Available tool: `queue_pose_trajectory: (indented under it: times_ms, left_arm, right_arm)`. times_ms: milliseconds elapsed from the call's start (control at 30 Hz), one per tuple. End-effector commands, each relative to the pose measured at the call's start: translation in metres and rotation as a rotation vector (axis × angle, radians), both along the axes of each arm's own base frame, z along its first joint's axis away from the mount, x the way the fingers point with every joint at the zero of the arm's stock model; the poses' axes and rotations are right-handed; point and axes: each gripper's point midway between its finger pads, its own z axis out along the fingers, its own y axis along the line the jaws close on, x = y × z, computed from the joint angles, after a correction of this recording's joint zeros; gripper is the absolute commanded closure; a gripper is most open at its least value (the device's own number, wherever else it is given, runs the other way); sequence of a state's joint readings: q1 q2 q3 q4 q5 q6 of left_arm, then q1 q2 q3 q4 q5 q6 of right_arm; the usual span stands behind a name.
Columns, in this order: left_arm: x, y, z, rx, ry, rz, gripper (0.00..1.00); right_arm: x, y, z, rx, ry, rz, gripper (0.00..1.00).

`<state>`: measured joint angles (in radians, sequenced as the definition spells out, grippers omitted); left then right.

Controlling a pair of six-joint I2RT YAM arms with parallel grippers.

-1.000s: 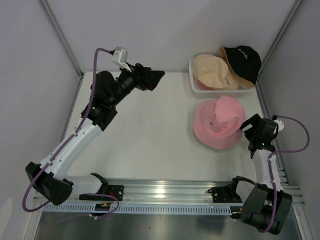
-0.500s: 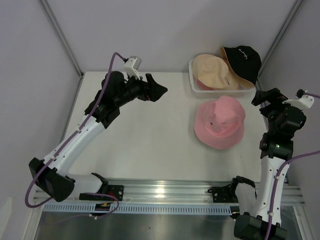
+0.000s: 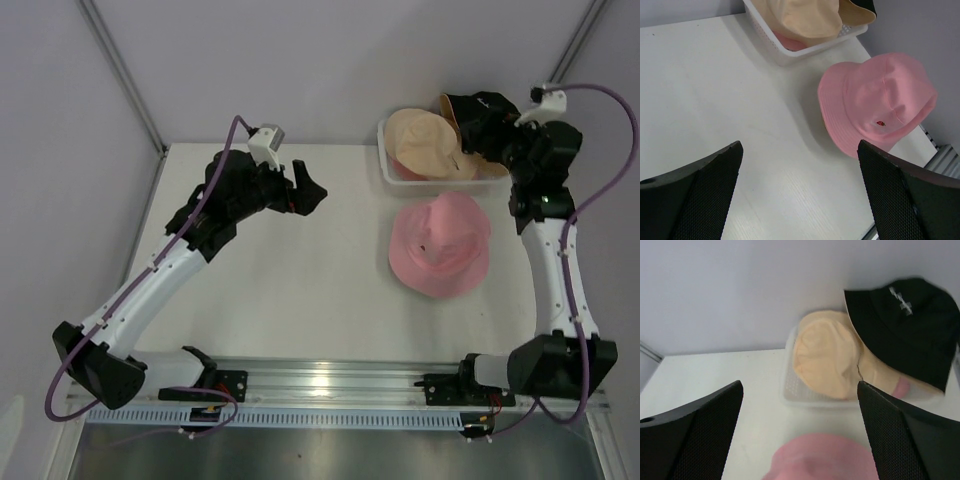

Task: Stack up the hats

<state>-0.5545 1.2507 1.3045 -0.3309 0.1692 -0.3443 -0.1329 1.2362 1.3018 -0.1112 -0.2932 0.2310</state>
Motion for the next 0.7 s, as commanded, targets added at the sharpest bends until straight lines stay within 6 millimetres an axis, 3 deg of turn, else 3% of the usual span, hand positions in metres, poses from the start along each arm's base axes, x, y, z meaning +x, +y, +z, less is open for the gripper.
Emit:
queue_pose_trajectory:
  times_ms: [0,33,67,100,133,167,200,233,267,333,367,400,433,533,667]
  left_arm:
    - [-0.006,0.007,0.027,0.013,-0.073,0.011,0.00]
    - [-0.005,0.009,0.026,0.021,-0.071,0.019,0.00]
    - [-0.005,0.010,0.027,0.027,-0.074,0.025,0.00]
    - [-0.005,0.011,0.028,0.030,-0.078,0.025,0.01]
    - [-0.004,0.012,0.026,0.038,-0.079,0.029,0.00]
    - [-0.003,0.012,0.026,0.047,-0.088,0.028,0.00]
    - [-0.002,0.013,0.025,0.054,-0.089,0.035,0.00]
    - [0.000,0.016,0.024,0.062,-0.089,0.048,0.01]
    - [0.001,0.016,0.024,0.067,-0.092,0.053,0.00]
    - [0.002,0.017,0.023,0.075,-0.098,0.057,0.01]
    - [0.004,0.019,0.022,0.086,-0.103,0.069,0.00]
    - [0.006,0.021,0.018,0.096,-0.097,0.079,0.00]
    - [0.008,0.022,0.018,0.103,-0.099,0.090,0.00]
    - [0.012,0.027,0.014,0.128,-0.100,0.114,0.00]
    - [0.017,0.031,0.010,0.148,-0.095,0.147,0.00]
  right_arm:
    - [0.041,0.015,0.032,-0.208,-0.082,0.010,0.00]
    - [0.069,0.015,0.004,-0.221,-0.006,0.002,0.01]
    - [0.081,0.013,0.001,-0.230,0.012,-0.013,0.01]
    - [0.093,0.010,0.013,-0.233,-0.004,-0.034,0.01]
    - [0.105,0.008,0.008,-0.231,0.008,-0.041,0.01]
    - [0.127,0.008,-0.020,-0.229,0.063,-0.038,0.01]
    - [0.136,0.011,-0.007,-0.225,0.051,-0.029,0.01]
    - [0.145,0.013,-0.015,-0.223,0.073,-0.018,0.02]
    - [0.161,0.016,-0.047,-0.222,0.149,-0.001,0.02]
    - [0.175,0.018,-0.047,-0.226,0.148,0.008,0.04]
    - [0.185,0.017,-0.071,-0.231,0.193,0.010,0.04]
    - [0.190,0.017,-0.080,-0.232,0.212,0.008,0.05]
    - [0.193,0.035,-0.083,-0.263,0.210,0.045,0.05]
    - [0.200,0.039,-0.113,-0.291,0.266,0.051,0.08]
    - [0.200,0.037,-0.135,-0.284,0.312,0.038,0.11]
